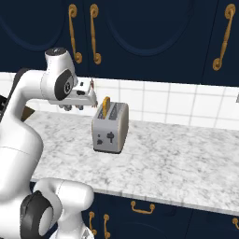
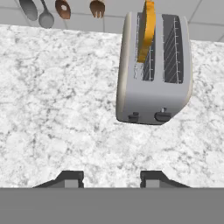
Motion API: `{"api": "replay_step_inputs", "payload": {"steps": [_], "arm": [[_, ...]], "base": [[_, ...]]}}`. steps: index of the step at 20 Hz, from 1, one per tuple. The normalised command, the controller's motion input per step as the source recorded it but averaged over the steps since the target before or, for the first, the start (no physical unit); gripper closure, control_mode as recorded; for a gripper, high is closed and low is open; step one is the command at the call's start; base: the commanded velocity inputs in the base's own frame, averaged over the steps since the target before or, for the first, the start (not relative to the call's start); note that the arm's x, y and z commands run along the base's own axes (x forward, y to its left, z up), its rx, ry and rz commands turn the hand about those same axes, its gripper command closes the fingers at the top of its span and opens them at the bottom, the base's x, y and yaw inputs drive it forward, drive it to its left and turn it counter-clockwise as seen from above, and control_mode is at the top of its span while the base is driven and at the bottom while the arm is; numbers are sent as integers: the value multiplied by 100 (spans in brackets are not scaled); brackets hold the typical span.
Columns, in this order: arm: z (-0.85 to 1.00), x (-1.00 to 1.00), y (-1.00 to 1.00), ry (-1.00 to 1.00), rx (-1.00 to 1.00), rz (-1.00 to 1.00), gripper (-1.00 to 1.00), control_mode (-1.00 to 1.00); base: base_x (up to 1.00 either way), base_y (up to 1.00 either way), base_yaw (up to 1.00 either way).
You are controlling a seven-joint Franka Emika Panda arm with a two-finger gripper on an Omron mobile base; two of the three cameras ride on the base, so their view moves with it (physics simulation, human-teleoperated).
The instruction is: Start the toaster. Once the lever pops up, take the bread to the plate on the dining counter.
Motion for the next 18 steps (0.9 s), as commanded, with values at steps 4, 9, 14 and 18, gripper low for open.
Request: {"api": "replay_step_inputs", "payload": {"steps": [4, 9, 14, 18], "arm": [[0, -9, -6, 0, 0, 0, -100, -100], [-14, 0, -54, 0, 11, -7, -100, -100], [-24, 0, -55, 0, 12, -6, -100, -100], [-45, 0, -35, -4, 5, -5, -100, -100]], "base": [[0, 0, 0], [0, 0, 0], [0, 0, 0], [0, 0, 0]]}}
